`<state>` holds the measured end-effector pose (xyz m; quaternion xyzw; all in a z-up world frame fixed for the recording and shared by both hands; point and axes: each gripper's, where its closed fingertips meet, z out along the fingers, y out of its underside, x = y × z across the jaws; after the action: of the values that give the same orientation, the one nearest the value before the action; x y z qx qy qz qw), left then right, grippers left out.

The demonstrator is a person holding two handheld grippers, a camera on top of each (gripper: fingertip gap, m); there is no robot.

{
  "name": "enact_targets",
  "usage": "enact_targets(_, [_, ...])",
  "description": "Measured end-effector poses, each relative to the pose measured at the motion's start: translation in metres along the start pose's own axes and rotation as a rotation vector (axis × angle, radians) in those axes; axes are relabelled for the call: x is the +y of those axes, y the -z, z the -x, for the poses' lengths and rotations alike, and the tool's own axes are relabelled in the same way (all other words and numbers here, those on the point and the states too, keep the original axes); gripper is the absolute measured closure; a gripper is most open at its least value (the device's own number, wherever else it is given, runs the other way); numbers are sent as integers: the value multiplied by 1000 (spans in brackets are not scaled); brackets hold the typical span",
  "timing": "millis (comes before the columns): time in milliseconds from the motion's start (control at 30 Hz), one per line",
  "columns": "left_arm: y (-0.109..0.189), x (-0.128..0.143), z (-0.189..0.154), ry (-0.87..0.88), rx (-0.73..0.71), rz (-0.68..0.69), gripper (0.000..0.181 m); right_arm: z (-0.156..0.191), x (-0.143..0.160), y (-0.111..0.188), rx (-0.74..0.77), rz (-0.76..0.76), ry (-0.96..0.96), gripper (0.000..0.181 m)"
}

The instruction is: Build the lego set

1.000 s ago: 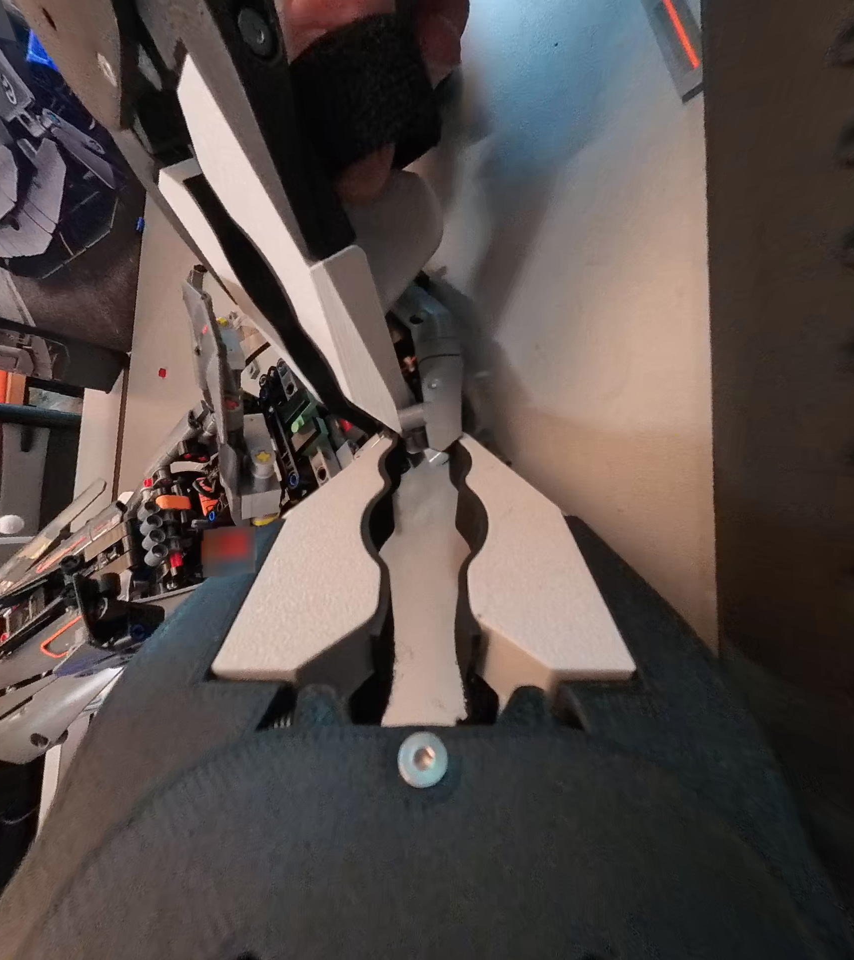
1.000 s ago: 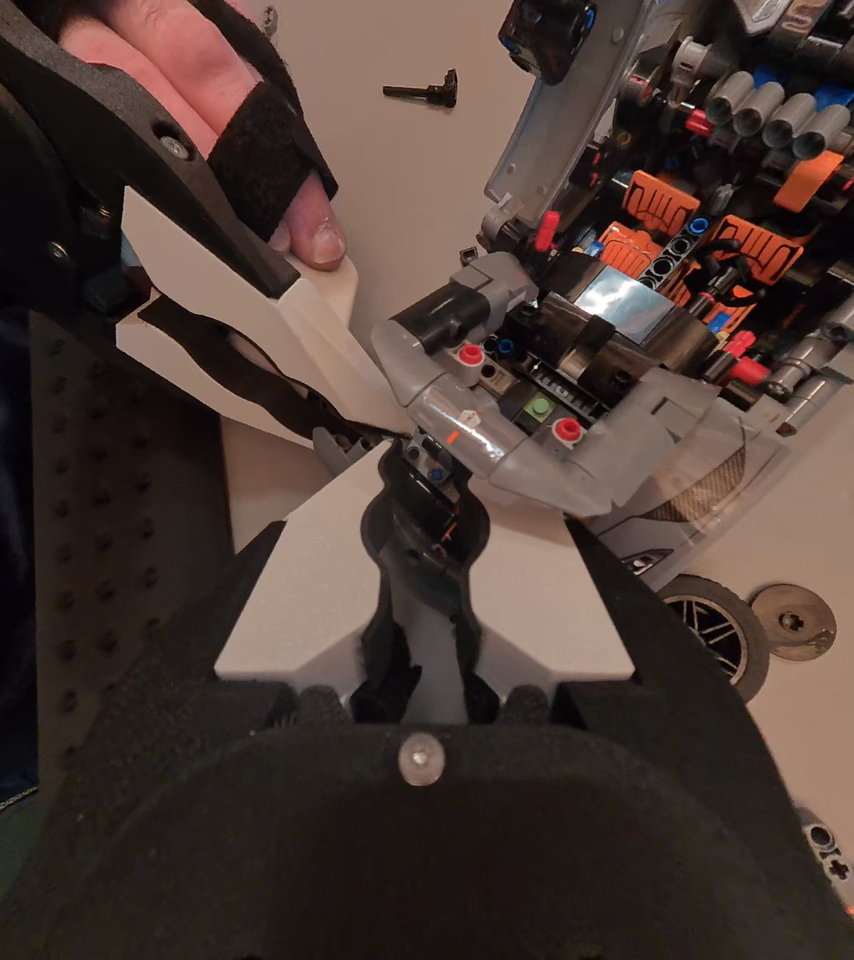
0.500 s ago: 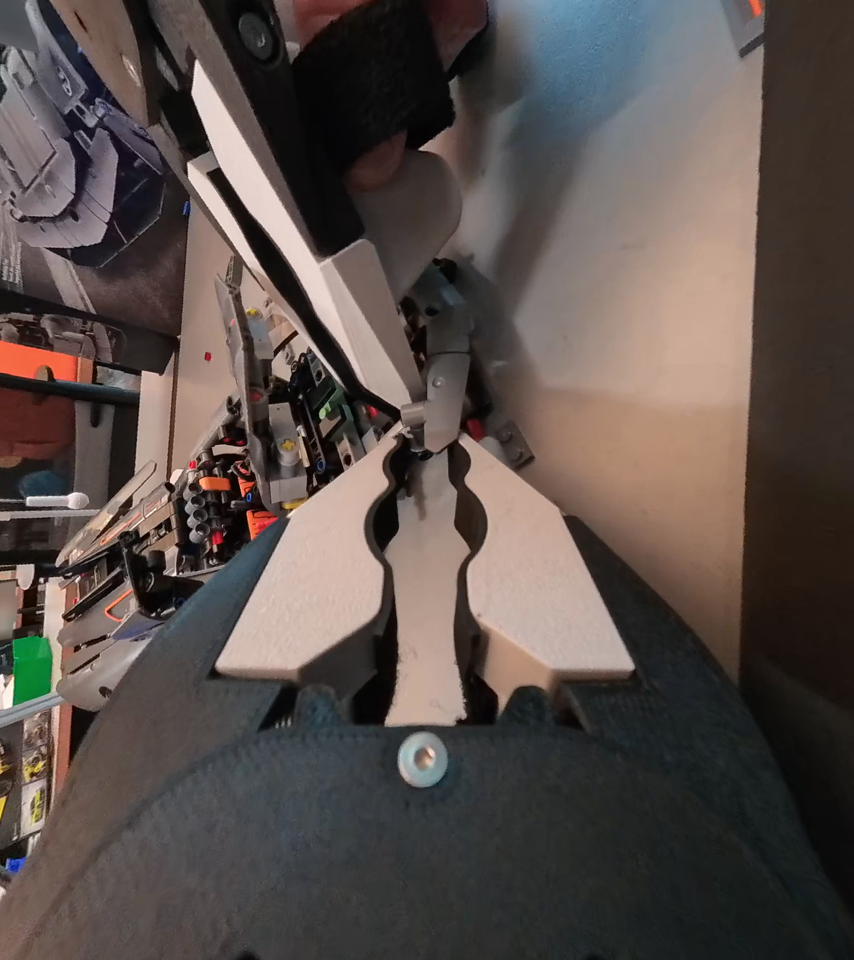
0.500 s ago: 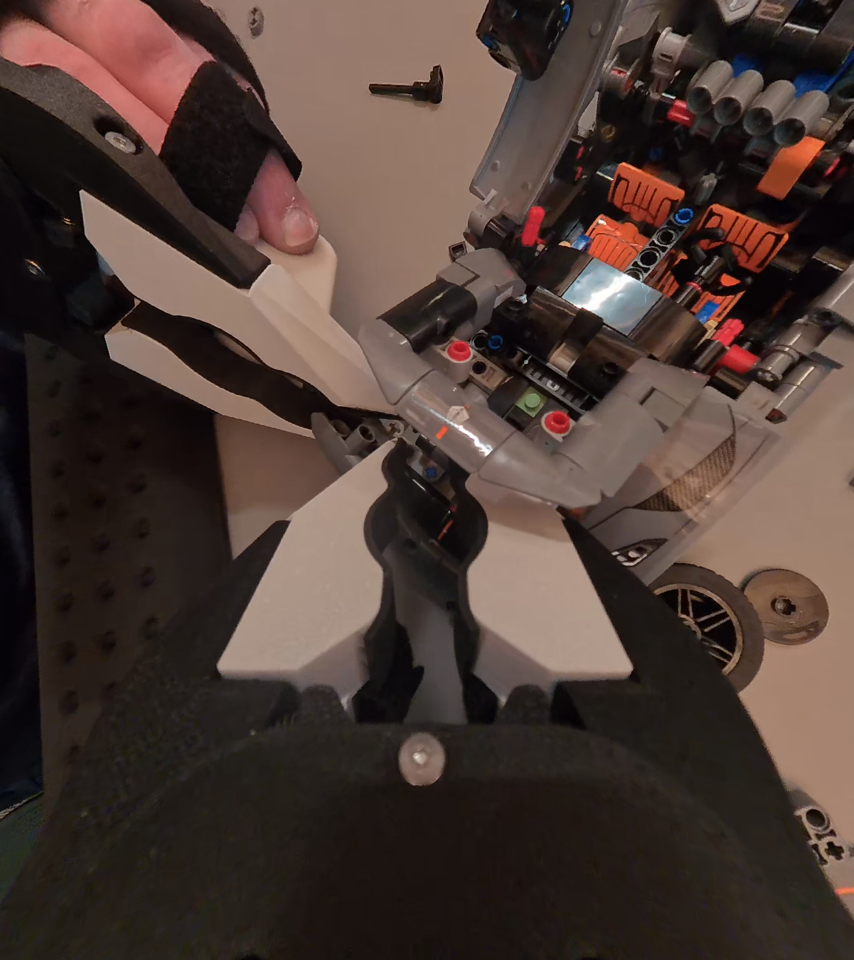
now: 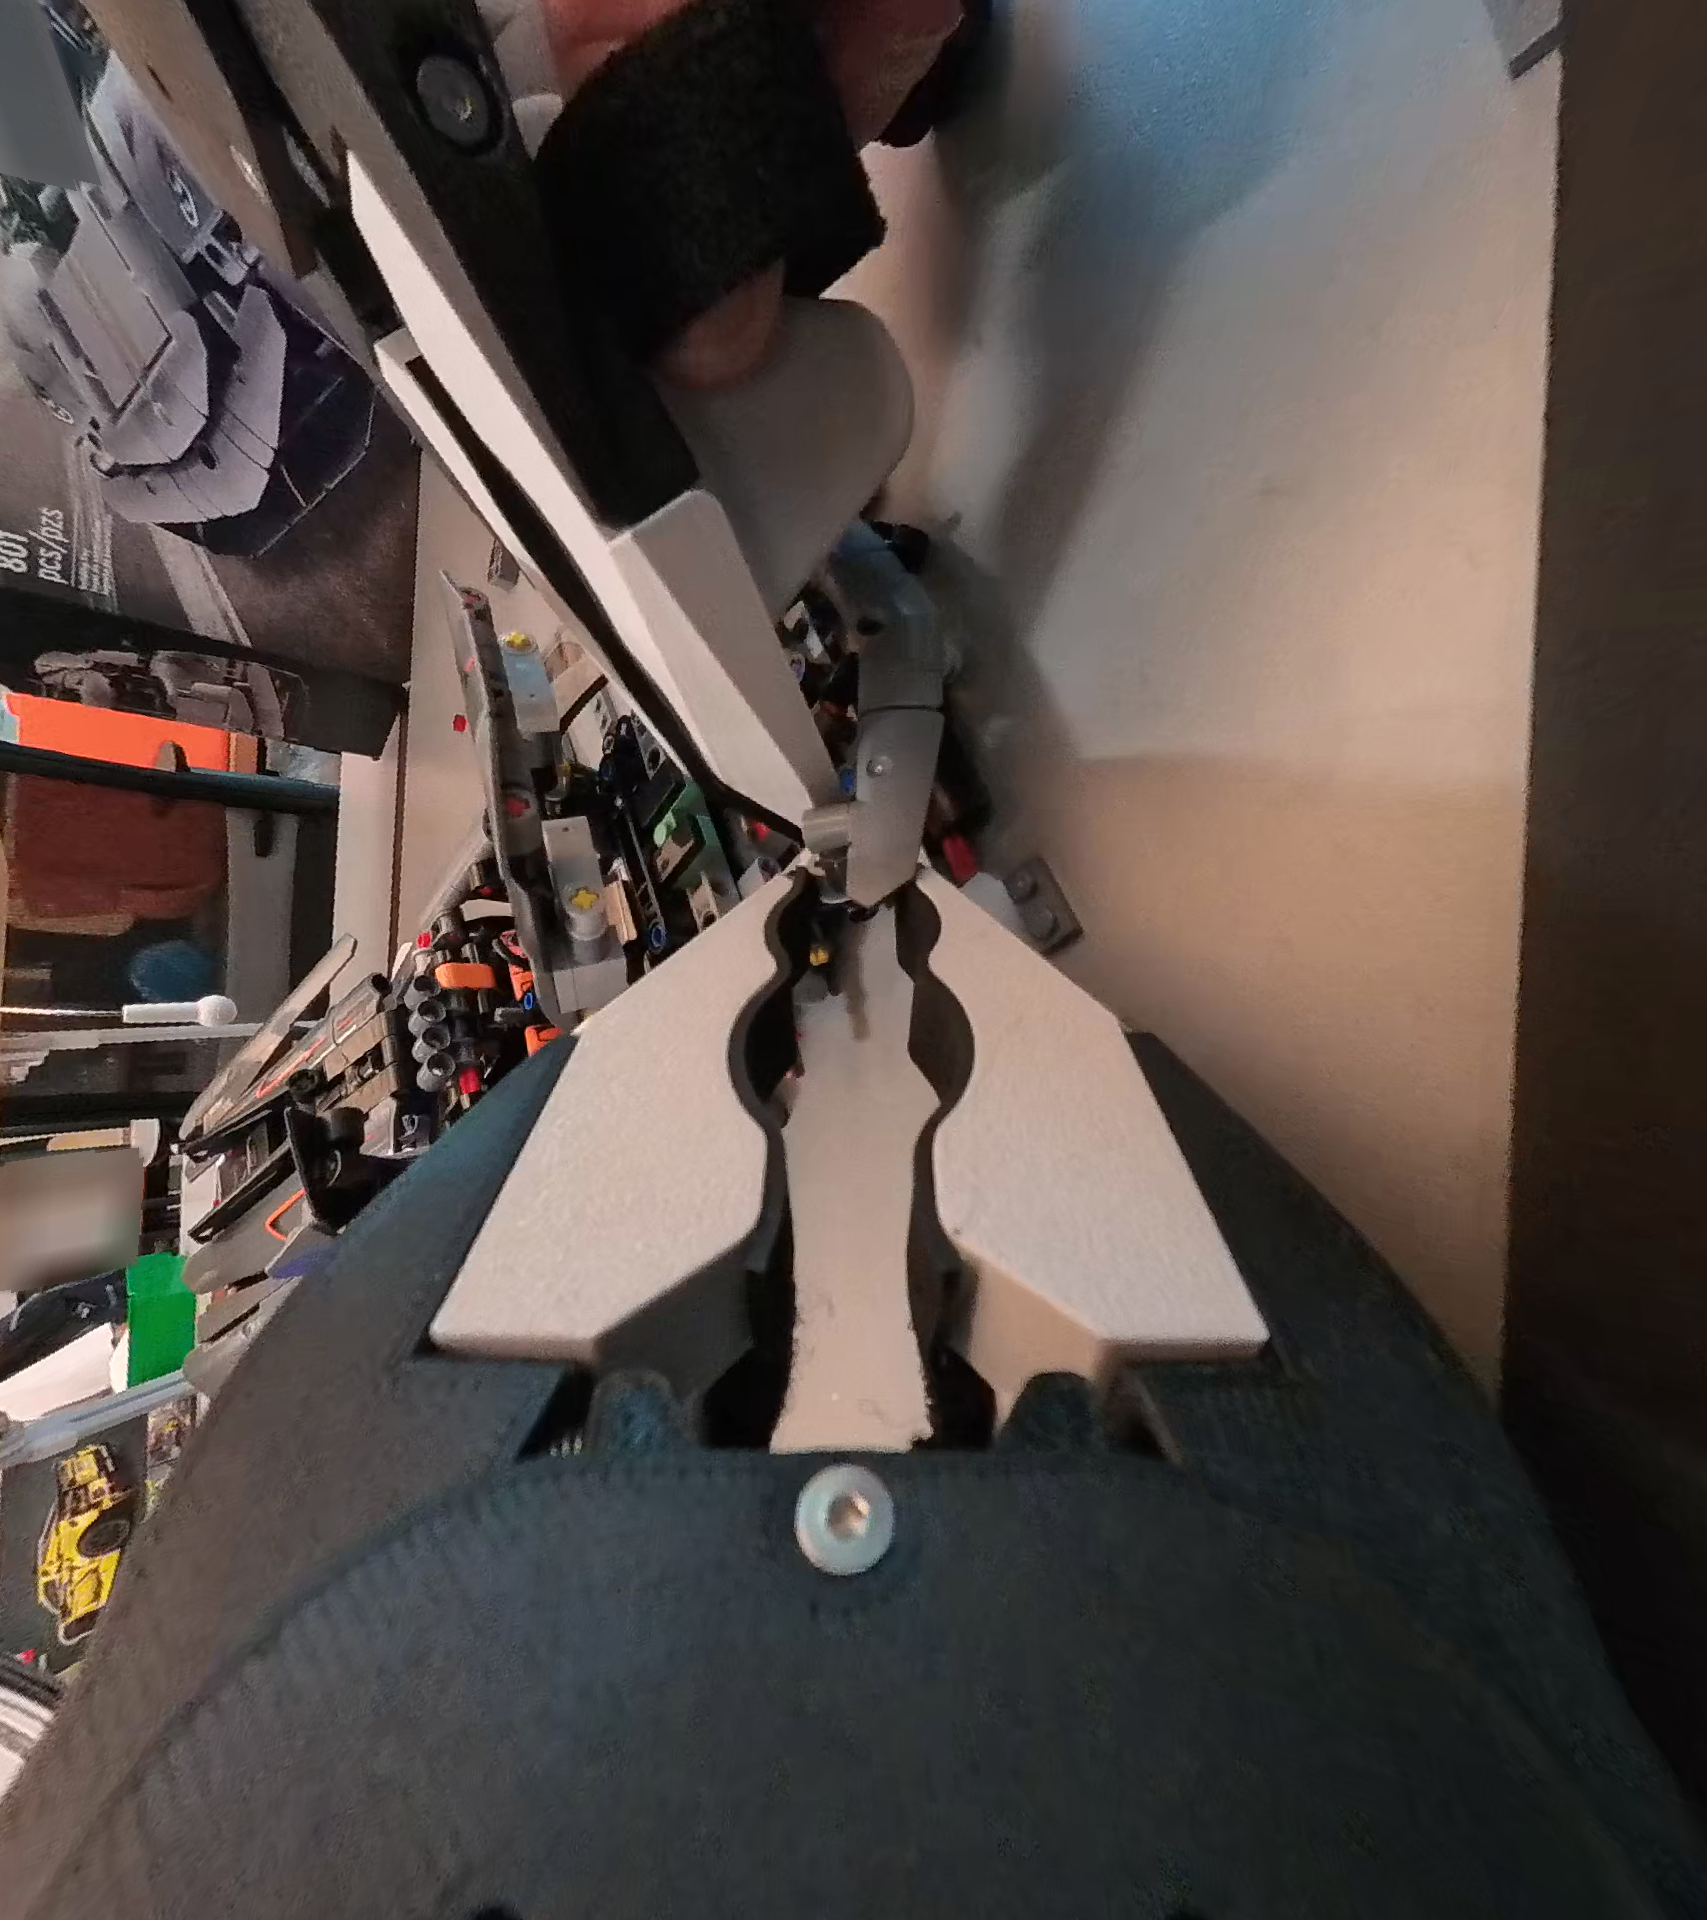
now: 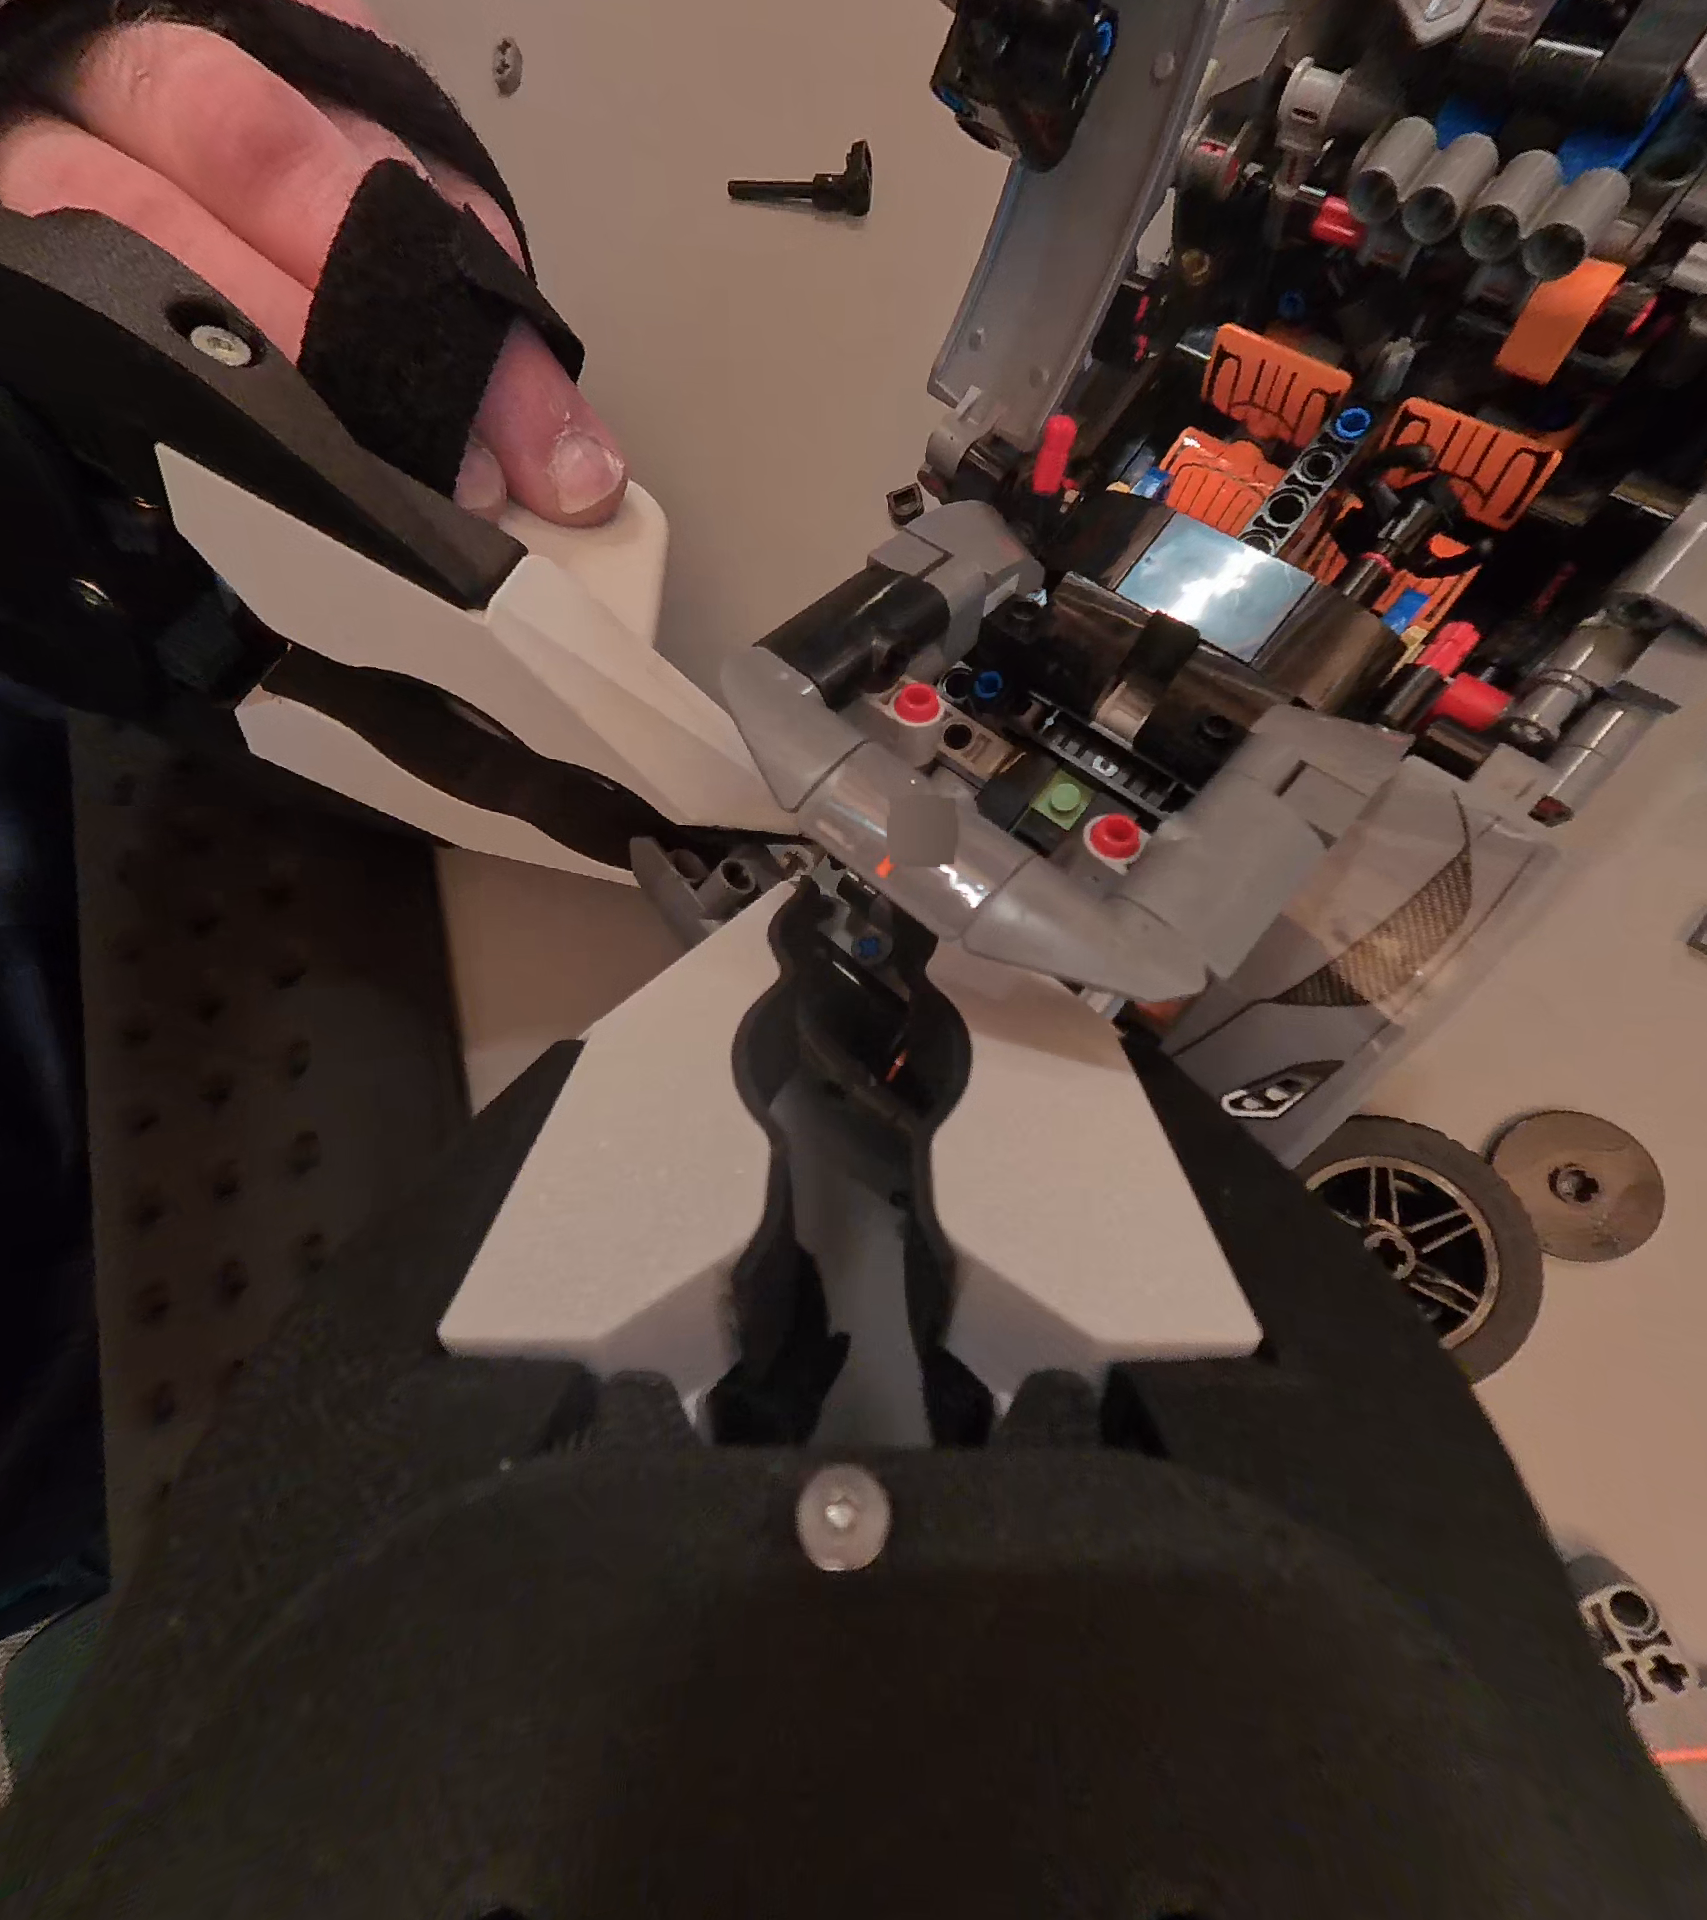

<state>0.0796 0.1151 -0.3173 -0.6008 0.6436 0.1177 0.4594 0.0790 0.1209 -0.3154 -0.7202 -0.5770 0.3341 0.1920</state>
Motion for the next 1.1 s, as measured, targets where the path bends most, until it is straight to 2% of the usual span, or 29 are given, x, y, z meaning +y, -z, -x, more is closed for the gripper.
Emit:
enact_targets(533, [-7,-4,-2,-23,-1,12,168,-3,1,2,-57,-19,-102,168])
enact_targets(667, [-7,-4,-1,-31,-11,18,168,-5,1,2,-28,-12,-66,163])
enact_targets(967, [-8,-6,-1,-48,-29,18,167,-4,2,3,-41,-9,-82,167])
enact_targets(1100, [-7,-4,3,-12,-27,10,158,-4,2,2,-50,-18,-90,167])
